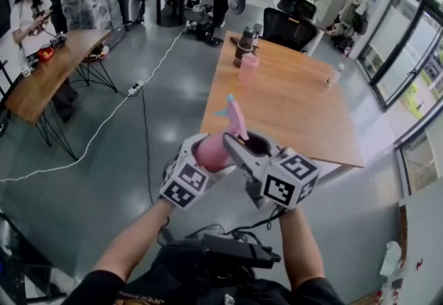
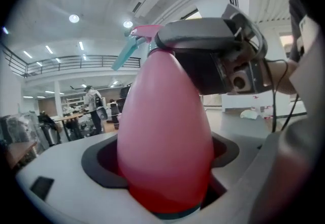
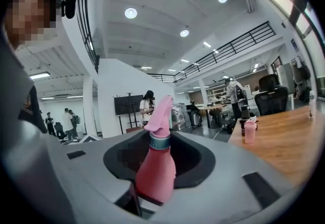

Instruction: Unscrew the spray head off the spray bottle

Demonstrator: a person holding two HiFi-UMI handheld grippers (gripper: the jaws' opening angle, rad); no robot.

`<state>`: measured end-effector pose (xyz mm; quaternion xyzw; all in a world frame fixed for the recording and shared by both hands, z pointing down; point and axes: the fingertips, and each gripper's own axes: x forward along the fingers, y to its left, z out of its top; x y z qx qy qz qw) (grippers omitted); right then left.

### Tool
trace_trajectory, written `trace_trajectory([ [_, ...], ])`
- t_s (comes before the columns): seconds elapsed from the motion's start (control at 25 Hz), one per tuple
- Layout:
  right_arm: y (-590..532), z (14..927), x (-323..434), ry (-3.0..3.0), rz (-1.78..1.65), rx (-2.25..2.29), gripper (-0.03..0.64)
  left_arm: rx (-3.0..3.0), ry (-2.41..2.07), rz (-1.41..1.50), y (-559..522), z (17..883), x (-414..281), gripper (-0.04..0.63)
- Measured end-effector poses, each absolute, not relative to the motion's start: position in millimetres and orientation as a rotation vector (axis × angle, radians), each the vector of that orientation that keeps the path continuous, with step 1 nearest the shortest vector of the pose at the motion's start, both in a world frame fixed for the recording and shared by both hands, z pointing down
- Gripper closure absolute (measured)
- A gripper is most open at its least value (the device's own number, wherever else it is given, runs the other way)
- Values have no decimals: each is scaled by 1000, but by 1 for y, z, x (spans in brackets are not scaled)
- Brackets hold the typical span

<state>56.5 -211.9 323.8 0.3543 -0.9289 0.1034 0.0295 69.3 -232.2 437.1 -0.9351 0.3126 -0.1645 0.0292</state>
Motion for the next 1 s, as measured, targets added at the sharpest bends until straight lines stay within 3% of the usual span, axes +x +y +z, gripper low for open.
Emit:
trace_trajectory([
  [0.32,-191,309,57,-2983,251,810,486,-3110,397,-389,-192,423,80,146],
  [1.0,-196,281,70,-3030,206,791,485,-3070,461,-467,-198,445,62,146],
])
